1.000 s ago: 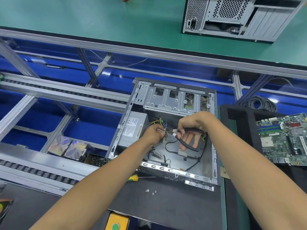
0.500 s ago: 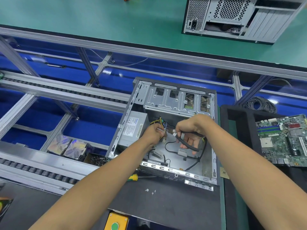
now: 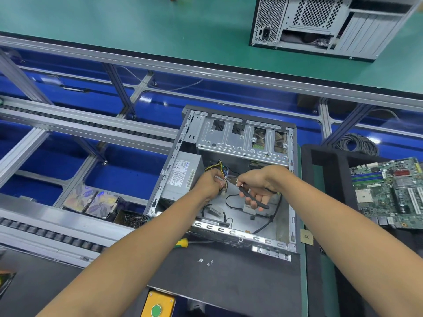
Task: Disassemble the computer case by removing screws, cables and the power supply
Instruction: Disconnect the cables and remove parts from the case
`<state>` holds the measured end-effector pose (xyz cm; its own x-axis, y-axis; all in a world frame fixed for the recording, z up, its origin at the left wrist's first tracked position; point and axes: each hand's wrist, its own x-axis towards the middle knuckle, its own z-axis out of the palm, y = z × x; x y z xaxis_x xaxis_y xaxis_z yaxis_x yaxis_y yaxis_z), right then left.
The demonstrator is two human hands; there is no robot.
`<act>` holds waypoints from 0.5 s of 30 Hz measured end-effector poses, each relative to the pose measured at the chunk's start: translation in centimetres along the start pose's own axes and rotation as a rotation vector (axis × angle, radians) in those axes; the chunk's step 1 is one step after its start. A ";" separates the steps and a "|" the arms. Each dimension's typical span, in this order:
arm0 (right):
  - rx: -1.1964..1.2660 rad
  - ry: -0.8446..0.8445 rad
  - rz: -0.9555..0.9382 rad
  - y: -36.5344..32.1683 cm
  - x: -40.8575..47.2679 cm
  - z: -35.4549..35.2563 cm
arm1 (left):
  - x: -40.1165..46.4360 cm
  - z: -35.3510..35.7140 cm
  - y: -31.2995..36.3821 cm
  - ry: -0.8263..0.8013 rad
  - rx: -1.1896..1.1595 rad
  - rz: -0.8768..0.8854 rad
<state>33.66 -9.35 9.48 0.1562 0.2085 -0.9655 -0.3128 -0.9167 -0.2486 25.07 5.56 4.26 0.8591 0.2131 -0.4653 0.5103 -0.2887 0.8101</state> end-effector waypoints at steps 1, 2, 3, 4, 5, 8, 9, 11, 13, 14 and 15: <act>0.001 0.002 -0.004 0.0 0.1 0.0 | 0.0 0.0 0.0 0.000 0.006 0.003; -0.002 0.005 -0.009 0.1 0.1 0.1 | 0.0 0.0 -0.1 -0.001 0.017 0.006; -0.006 0.010 -0.012 0.1 0.2 0.1 | 0.0 0.0 -0.1 -0.003 0.033 0.011; -0.009 0.014 -0.014 0.1 0.2 0.2 | 0.1 0.0 -0.1 -0.004 0.050 0.019; -0.009 0.018 -0.015 0.2 0.2 0.3 | 0.1 0.1 -0.1 -0.003 0.065 0.029; -0.024 0.025 -0.019 0.2 0.1 0.5 | 0.3 0.2 -0.3 0.005 0.075 0.048; -0.032 0.027 -0.019 0.1 0.0 0.6 | 0.3 0.2 -0.4 0.003 0.079 0.051; -0.039 0.039 -0.020 0.1 -0.1 0.7 | 0.3 0.2 -0.5 -0.002 0.084 0.056; -0.039 0.054 -0.023 0.2 -0.1 0.9 | 0.4 0.2 -0.5 -0.001 0.103 0.065; -0.037 0.061 -0.023 0.2 -0.2 1.0 | 0.4 0.2 -0.5 0.003 0.129 0.074; -0.036 0.065 -0.021 0.3 -0.3 1.1 | 0.4 0.2 -0.5 0.009 0.166 0.088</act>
<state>32.49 -9.28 9.62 0.2236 0.2066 -0.9525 -0.2755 -0.9240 -0.2651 25.18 5.59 3.57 0.9007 0.1883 -0.3915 0.4333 -0.4562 0.7773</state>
